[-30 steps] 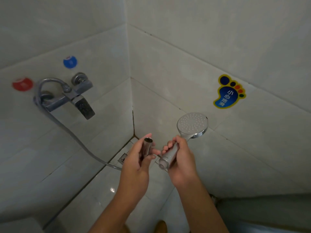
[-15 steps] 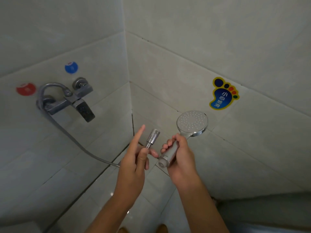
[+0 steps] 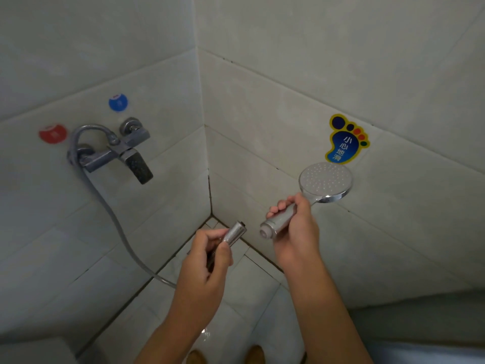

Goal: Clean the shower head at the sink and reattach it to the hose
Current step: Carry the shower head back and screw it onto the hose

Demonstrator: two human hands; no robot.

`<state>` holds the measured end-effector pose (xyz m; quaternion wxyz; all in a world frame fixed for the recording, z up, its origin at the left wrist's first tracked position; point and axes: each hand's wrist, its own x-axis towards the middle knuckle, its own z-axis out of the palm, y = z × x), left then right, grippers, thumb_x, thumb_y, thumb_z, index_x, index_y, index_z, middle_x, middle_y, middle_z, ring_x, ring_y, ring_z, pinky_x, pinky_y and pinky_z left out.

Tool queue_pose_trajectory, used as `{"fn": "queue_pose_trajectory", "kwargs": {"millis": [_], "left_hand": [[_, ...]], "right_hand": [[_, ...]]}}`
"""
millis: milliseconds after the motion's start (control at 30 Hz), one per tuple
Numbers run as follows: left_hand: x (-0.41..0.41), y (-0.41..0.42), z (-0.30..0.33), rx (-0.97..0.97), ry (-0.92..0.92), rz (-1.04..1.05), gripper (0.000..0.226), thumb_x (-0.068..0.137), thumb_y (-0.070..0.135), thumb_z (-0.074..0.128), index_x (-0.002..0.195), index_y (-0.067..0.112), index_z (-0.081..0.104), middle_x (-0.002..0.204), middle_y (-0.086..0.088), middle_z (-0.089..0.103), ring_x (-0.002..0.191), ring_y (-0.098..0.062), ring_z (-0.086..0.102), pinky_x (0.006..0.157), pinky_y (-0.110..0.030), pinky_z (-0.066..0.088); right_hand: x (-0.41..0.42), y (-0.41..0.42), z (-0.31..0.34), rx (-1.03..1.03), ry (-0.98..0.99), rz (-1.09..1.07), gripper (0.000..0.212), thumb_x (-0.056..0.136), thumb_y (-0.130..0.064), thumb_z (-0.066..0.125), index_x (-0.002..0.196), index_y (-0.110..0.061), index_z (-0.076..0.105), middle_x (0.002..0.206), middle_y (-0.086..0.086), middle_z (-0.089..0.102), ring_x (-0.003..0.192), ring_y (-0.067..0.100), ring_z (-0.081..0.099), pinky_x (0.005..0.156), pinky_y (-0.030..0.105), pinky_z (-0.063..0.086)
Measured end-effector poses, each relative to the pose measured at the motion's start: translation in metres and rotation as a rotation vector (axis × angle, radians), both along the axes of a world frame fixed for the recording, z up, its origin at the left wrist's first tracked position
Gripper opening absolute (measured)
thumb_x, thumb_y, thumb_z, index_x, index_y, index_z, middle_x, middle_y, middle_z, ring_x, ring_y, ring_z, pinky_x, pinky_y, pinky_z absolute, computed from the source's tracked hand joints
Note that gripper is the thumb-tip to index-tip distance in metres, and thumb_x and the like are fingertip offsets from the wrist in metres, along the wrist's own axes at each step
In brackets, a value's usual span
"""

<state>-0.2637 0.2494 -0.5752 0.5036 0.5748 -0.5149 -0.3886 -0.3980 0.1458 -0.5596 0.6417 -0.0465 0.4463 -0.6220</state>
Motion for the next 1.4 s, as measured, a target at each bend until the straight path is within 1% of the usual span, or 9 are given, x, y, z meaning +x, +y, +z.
{"fn": "queue_pose_trajectory", "kwargs": {"millis": [133,267,400,500,800,900,1200,1333,1400], "left_hand": [[0.002,0.011,0.006,0.022,-0.058,-0.024,0.020,0.090,0.030,0.042,0.094,0.048,0.049,0.081,-0.004,0.062,0.055,-0.027,0.049,0.045,-0.045,0.043],[0.000,0.017,0.006,0.028,-0.083,-0.055,0.015,0.090,0.029,0.041,0.093,0.043,0.046,0.077,-0.009,0.058,0.046,-0.013,0.040,0.043,-0.045,0.037],[-0.004,0.021,0.005,-0.007,-0.174,-0.087,0.011,0.089,0.039,0.037,0.096,0.039,0.046,0.071,-0.008,0.055,0.050,-0.025,0.046,0.046,-0.047,0.040],[-0.007,0.022,0.006,-0.007,-0.241,-0.083,0.010,0.091,0.037,0.037,0.098,0.039,0.044,0.068,-0.006,0.057,0.052,-0.025,0.050,0.049,-0.048,0.042],[-0.012,0.026,0.010,0.003,-0.300,-0.074,0.019,0.097,0.024,0.038,0.095,0.042,0.041,0.070,-0.004,0.058,0.055,-0.022,0.051,0.048,-0.039,0.043],[-0.012,0.028,0.009,0.009,-0.308,-0.076,0.017,0.097,0.026,0.036,0.094,0.042,0.041,0.070,-0.003,0.057,0.055,-0.021,0.050,0.048,-0.037,0.042],[-0.014,0.030,0.009,0.034,-0.280,-0.091,0.011,0.097,0.020,0.042,0.099,0.029,0.047,0.070,-0.004,0.056,0.051,-0.011,0.045,0.045,-0.023,0.038],[-0.014,0.029,0.010,0.041,-0.256,-0.084,0.012,0.098,0.020,0.041,0.098,0.029,0.048,0.070,-0.006,0.056,0.050,-0.011,0.045,0.046,-0.031,0.039],[-0.014,0.029,0.011,0.042,-0.240,-0.081,0.012,0.097,0.020,0.041,0.098,0.030,0.048,0.071,-0.008,0.057,0.051,-0.017,0.046,0.047,-0.035,0.040]], "right_hand": [[-0.002,0.004,0.006,-0.044,0.061,-0.044,0.010,0.099,-0.021,0.049,0.093,-0.014,0.046,0.058,0.001,0.048,0.045,0.014,0.051,0.047,0.022,0.048],[0.000,0.012,0.011,-0.072,0.122,-0.063,0.008,0.099,-0.020,0.049,0.098,-0.012,0.046,0.058,0.002,0.048,0.048,0.016,0.050,0.048,0.024,0.048],[0.004,0.023,0.018,-0.117,0.188,-0.134,0.010,0.099,-0.018,0.049,0.091,-0.012,0.047,0.058,0.003,0.048,0.048,0.017,0.050,0.048,0.025,0.048],[0.005,0.029,0.022,-0.160,0.219,-0.172,0.010,0.099,-0.017,0.048,0.091,-0.011,0.046,0.058,0.004,0.048,0.048,0.018,0.051,0.048,0.027,0.048],[0.007,0.039,0.029,-0.239,0.310,-0.197,0.010,0.100,-0.016,0.047,0.092,-0.010,0.047,0.054,0.001,0.050,0.048,0.017,0.053,0.052,0.029,0.050],[0.010,0.043,0.029,-0.244,0.325,-0.184,0.009,0.101,-0.016,0.047,0.094,-0.010,0.049,0.055,0.001,0.051,0.048,0.017,0.055,0.052,0.030,0.051],[0.012,0.046,0.024,-0.256,0.366,-0.157,0.009,0.101,-0.018,0.047,0.097,-0.010,0.050,0.057,0.002,0.053,0.053,0.020,0.057,0.056,0.031,0.052],[0.012,0.045,0.023,-0.255,0.362,-0.164,0.009,0.101,-0.017,0.047,0.097,-0.010,0.051,0.057,0.002,0.053,0.053,0.020,0.056,0.056,0.032,0.052],[0.012,0.044,0.022,-0.249,0.364,-0.162,0.010,0.101,-0.018,0.047,0.095,-0.010,0.050,0.058,0.003,0.052,0.053,0.020,0.056,0.056,0.033,0.052]]}}
